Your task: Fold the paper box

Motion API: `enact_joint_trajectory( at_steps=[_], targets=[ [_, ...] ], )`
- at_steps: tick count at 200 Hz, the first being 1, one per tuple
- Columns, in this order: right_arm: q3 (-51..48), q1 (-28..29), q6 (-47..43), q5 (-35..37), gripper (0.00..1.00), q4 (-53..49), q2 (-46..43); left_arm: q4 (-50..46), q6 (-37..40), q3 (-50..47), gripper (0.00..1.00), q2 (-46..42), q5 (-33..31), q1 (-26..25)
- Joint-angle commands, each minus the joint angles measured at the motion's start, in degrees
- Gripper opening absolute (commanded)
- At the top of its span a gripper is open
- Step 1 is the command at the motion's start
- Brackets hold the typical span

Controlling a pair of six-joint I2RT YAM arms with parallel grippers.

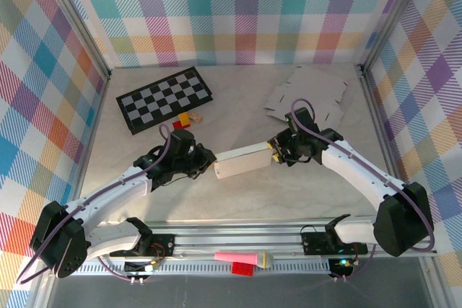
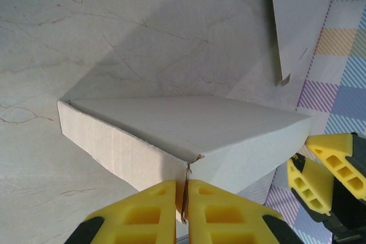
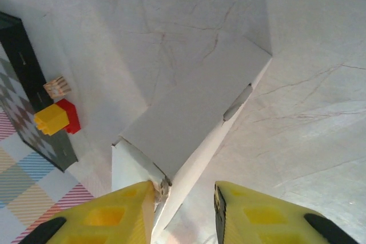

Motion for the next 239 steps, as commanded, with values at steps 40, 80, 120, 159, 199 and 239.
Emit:
enact_joint_trajectory(
  at_steps=[40,80,120,159,199,239],
  targets=[
    [-2.3,-0.8,1.7,-1.4,0.3,-8.1,1.4,-9.6,1.8,-1.2,0.09,2.6,-1.4,-0.4],
    [2.5,-0.8,-1.8,-0.9,0.39,-4.2,-0.1,-10.2,2.8,-0.8,0.07,2.8,-1.5,-0.5],
    [8.2,-0.7,-4.0,-1.9,0.64,-4.6,1.4,-11.9,4.2,1.0,0.06,3.2,-1.9,-0.8],
    [5.5,-0.1,1.6,-6.5,0.7,-0.5,5.0,-12.2,4.7,1.8,0.06,3.3,-2.3,-1.2],
    [5.6,-0.2,1.4,-6.2,0.72,-0.5,7.4,-12.9,5.4,2.7,0.06,3.5,-3.3,-2.3],
    [3.0,-0.8,1.1,-9.5,0.7,4.7,10.9,-14.1,6.8,4.6,0.06,4.4,-5.0,-4.1]
  ],
)
